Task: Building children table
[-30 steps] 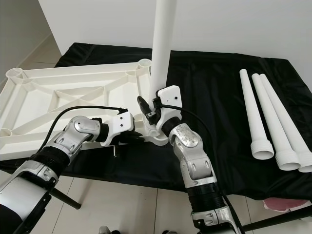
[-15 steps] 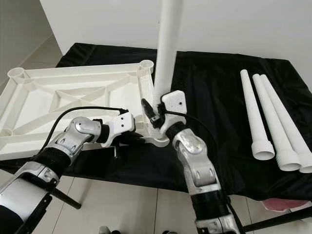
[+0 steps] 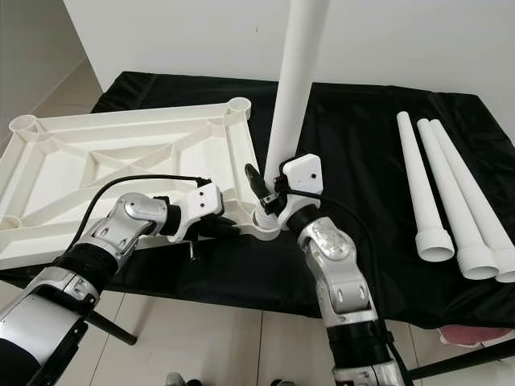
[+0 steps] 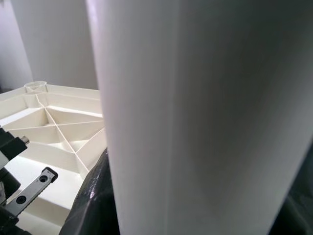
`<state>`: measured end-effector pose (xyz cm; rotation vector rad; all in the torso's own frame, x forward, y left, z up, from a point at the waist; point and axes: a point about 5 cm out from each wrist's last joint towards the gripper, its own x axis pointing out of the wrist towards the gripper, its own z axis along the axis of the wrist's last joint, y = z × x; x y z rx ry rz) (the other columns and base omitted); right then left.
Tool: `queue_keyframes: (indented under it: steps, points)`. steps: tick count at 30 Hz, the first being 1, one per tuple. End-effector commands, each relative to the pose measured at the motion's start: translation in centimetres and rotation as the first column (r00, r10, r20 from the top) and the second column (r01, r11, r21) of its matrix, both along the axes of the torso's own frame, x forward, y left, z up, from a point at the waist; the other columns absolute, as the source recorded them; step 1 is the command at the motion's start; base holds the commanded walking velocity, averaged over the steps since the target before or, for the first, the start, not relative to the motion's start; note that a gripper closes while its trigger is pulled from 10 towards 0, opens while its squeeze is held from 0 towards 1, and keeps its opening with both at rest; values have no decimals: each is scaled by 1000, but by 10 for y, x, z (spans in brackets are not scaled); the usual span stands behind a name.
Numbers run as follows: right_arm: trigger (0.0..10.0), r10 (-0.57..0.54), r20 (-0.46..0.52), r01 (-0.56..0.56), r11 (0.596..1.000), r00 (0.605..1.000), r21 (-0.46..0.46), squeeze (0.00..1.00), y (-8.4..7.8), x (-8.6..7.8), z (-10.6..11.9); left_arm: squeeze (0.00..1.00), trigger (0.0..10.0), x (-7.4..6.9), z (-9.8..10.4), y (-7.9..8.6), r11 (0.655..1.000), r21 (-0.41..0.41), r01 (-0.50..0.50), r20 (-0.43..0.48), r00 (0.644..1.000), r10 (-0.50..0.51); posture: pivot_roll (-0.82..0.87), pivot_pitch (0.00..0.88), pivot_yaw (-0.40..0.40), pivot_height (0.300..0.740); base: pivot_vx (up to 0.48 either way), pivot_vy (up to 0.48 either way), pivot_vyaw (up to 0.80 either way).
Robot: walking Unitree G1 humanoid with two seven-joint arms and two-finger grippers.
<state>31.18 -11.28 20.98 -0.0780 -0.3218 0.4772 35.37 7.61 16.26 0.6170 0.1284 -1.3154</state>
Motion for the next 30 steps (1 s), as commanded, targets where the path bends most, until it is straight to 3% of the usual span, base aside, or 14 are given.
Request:
queue_keyframes:
  steps: [1, 6, 14, 20, 24, 26, 30]
  points:
    - [10000, 16, -141, -17, 1000, 990, -5, 0, 3, 2, -28, 0, 10000, 1, 13, -3, 996, -91, 1, 27, 1000, 2, -35, 144, 56, 740, 0, 0, 0]
    - [10000, 41, -153, -41, 999, 987, -1, 0, 7, 0, -31, 0, 10000, 1, 13, -2, 996, -92, 0, 26, 1000, 2, -32, 142, 53, 740, 0, 0, 0]
    - [10000, 99, -210, -111, 993, 973, -50, 0, 9, -17, -44, 0, 10000, 2, 13, -1, 995, -96, -15, 29, 999, 18, -36, 133, 40, 740, 0, 0, 0]
    - [10000, 102, -221, -119, 991, 970, -64, 0, 8, -16, -47, 0, 10000, 1, 13, -2, 995, -98, -13, 27, 1000, 16, -37, 133, 41, 740, 0, 0, 0]
    - [10000, 68, -244, -90, 993, 967, -77, 0, 7, -11, -49, 0, 10000, 1, 12, -3, 995, -97, -11, 26, 1000, 14, -38, 131, 44, 740, 0, 0, 0]
    - [10000, 39, -256, -55, 997, 966, -55, 0, 3, 0, -42, 0, 10000, 0, 12, -5, 995, -99, -5, 25, 1000, 7, -37, 127, 45, 740, 0, 0, 0]
    - [10000, 7, -287, -30, 997, 958, -75, 0, 0, -1, -49, 0, 10000, 1, 13, -5, 995, -103, -14, 29, 999, 17, -32, 126, 42, 740, 0, 0, 0]
